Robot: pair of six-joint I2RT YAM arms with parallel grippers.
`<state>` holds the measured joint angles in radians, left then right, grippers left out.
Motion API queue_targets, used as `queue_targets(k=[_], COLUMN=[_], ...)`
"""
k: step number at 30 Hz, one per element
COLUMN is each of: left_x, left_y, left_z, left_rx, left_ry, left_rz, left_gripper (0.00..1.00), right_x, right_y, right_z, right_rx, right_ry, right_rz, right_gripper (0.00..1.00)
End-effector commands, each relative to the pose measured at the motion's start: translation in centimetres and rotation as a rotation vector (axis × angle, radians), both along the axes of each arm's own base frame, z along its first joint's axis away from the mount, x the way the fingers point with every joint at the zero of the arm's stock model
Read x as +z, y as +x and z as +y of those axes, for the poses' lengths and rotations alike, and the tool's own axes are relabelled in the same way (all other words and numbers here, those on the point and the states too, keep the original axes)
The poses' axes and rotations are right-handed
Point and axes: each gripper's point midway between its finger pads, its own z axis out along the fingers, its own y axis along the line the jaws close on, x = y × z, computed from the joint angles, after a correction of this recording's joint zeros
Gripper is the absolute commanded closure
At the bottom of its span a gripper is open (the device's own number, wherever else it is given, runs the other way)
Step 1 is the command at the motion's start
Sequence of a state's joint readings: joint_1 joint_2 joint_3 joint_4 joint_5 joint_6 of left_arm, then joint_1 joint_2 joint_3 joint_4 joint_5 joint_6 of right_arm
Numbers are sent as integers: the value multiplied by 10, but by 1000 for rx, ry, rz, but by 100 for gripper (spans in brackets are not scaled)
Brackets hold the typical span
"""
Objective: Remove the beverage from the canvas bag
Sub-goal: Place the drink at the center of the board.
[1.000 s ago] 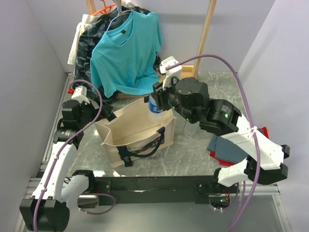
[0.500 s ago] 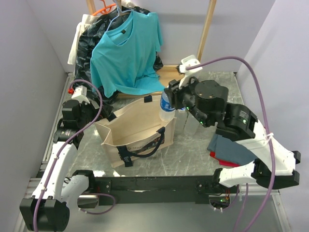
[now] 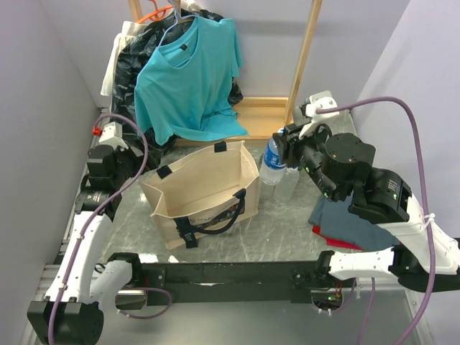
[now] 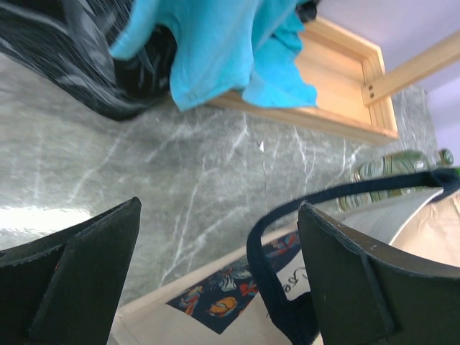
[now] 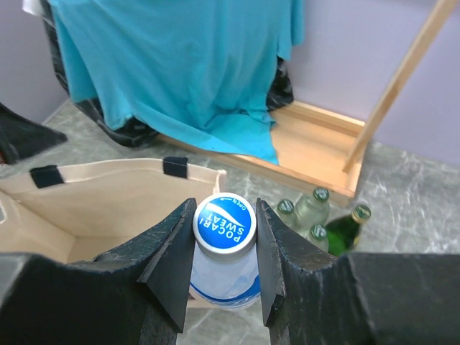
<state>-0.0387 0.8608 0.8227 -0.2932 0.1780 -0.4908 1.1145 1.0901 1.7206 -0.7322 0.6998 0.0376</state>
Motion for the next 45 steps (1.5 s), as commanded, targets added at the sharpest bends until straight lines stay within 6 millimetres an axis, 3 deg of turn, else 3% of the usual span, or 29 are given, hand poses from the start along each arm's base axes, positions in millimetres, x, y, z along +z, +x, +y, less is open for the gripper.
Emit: queue_targets(k=[1,7,14,22,29,35,45], left_x=[38,57,45,49,43,38,31], left_y=[2,0,-14,-24,-24,-26,-27], left_z=[10,23,47,60,53,50,49], left_rx=[48,122,250,321,273,263,260], left_ry=[26,42,83,103,110,94,88], left_rz=[-97,-138,-100,-111,-104,-97,-85], left_gripper=[4,4,4,4,4,4,4], right_x=[38,22,-10,-48,-76,-114,-152], right_y=[-4,-7,-8,-7,-5,1,9], right_z=[-26,-34,-35,-37,-38,-41,-42], right_rx=[-67,-85,-102,-136,-163,-228,-278], right_ry=[205,205,188,165,147,149,182], right_rz=[-70,-42,14,53,68,75,32], right_gripper=[100,100,100,100,100,100,100])
